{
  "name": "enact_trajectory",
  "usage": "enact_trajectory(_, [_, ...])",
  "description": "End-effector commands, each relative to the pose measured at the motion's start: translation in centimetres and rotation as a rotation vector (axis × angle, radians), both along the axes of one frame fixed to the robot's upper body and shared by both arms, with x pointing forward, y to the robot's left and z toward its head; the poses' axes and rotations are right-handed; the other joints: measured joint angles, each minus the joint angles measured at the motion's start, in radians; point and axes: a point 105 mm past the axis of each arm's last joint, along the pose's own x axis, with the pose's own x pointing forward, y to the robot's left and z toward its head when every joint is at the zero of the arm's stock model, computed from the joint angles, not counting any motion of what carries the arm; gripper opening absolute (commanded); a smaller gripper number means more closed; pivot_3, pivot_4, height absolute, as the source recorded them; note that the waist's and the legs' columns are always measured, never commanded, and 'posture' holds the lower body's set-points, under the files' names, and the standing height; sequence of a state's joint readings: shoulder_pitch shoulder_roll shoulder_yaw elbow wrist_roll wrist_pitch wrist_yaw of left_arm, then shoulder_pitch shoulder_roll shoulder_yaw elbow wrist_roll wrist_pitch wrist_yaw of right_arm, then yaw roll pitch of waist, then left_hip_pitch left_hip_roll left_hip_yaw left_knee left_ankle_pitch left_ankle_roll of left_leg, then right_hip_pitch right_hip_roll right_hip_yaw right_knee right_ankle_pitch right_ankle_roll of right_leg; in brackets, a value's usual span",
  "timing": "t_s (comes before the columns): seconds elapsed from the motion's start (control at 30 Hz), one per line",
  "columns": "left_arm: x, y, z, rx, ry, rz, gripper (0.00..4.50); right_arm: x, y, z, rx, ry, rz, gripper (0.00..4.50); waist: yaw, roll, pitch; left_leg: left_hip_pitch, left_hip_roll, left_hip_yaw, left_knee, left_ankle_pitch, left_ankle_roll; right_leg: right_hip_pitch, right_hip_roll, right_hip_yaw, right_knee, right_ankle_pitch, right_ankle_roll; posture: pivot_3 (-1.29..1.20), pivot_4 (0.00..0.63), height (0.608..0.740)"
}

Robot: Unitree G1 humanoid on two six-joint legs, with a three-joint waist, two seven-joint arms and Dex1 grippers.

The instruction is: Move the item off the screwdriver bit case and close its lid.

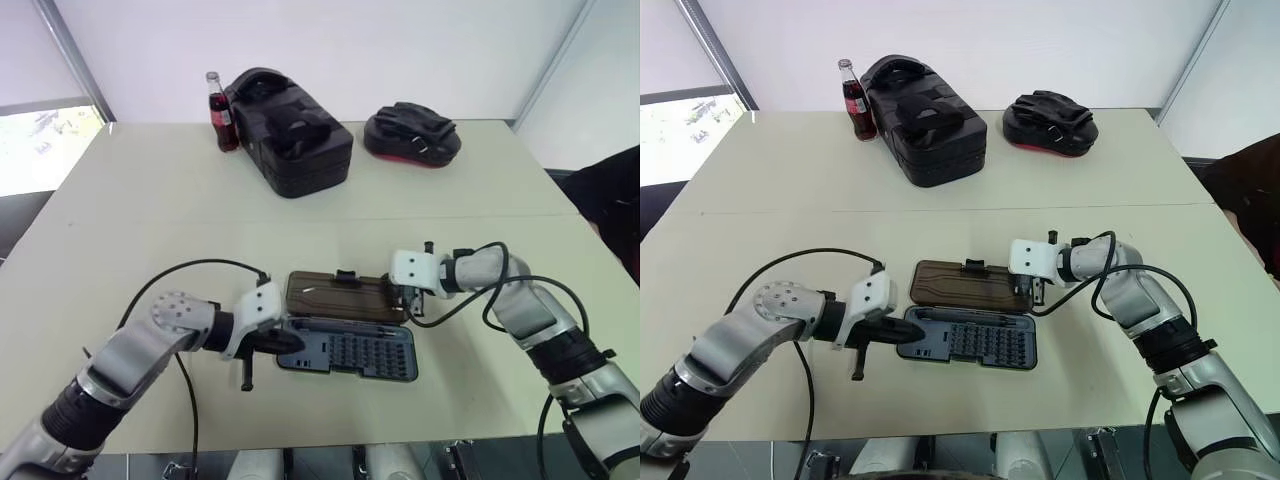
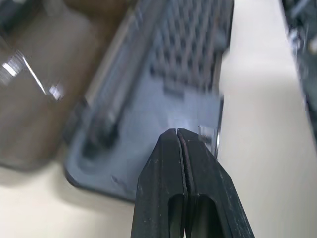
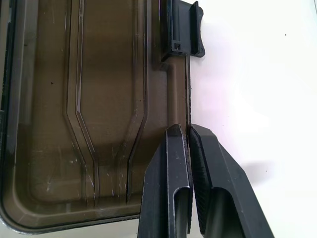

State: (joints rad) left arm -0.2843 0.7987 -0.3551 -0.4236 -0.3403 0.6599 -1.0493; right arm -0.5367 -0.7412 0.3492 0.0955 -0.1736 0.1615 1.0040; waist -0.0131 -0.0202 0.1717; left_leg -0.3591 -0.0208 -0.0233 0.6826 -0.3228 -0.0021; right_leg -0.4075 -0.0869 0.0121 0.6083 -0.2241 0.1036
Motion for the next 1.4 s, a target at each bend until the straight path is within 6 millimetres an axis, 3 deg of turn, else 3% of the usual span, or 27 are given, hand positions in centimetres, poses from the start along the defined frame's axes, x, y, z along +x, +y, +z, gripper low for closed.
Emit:
enact_trajectory(0.03, [-0.3, 0.0, -1.0, 0.039, 0.010, -0.019, 0.00, 0.8, -2.2, -0.4, -0.040, -0.011, -0.102, 0.08, 0.000, 0.000, 0.000, 0.000, 0.000, 0.000, 0.000, 0.000, 0.000, 0.000, 0.000, 0.000, 0.000, 0.000, 0.000, 0.00, 0.150, 0.740])
enact_trajectory(0.3, [-0.7, -0.4, -1.6, 0.025, 0.044, -0.007, 0.00, 0.5, -1.9, 1.5, -0.022, -0.093, -0.092, 0.08, 0.001, 0.002, 0.001, -0.002, 0.000, -0.001, -0.003, 0.000, 0.000, 0.000, -0.001, -0.001, -0.005, 0.000, 0.000, 0.00, 0.150, 0.740])
enact_trajectory(0.5, [-1.0, -0.6, -1.7, 0.017, 0.052, -0.004, 0.00, 0.0, -2.0, 2.8, -0.008, -0.145, -0.113, 0.08, 0.004, 0.005, 0.002, -0.016, 0.000, -0.001, -0.003, 0.000, 0.000, -0.009, -0.001, -0.002, -0.006, 0.001, 0.000, 0.00, 0.150, 0.740])
enact_trajectory(0.83, [-1.0, -0.6, -1.6, 0.005, 0.048, 0.003, 0.00, -0.6, -1.7, 5.2, 0.065, -0.206, -0.157, 0.08, 0.005, 0.011, 0.005, -0.018, -0.001, -0.001, -0.003, 0.000, 0.000, -0.009, -0.001, -0.003, -0.009, 0.001, 0.000, 0.00, 0.150, 0.740])
enact_trajectory(1.17, [-0.7, -0.6, -1.2, -0.020, 0.027, 0.013, 0.00, -2.2, -1.2, 5.9, 0.131, -0.167, -0.129, 0.08, 0.008, 0.012, 0.006, -0.019, -0.002, -0.002, -0.003, 0.000, 0.000, -0.009, 0.000, -0.006, -0.010, 0.001, 0.000, 0.00, 0.150, 0.740])
enact_trajectory(1.3, [0.1, -1.0, -0.4, -0.071, -0.029, 0.035, 0.00, -2.7, -1.3, 5.5, 0.124, -0.158, -0.125, 0.08, 0.008, 0.013, 0.007, -0.020, -0.002, -0.002, -0.003, 0.000, 0.000, -0.009, 0.000, -0.007, -0.010, 0.001, 0.000, 0.00, 0.150, 0.740])
enact_trajectory(1.4, [0.8, -2.2, 1.5, -0.171, -0.127, 0.021, 0.00, -2.7, -1.4, 5.3, 0.118, -0.159, -0.121, 0.08, 0.006, 0.013, 0.007, -0.020, -0.002, -0.002, -0.003, 0.000, 0.000, -0.010, 0.001, -0.007, -0.010, 0.001, 0.000, 0.00, 0.150, 0.740])
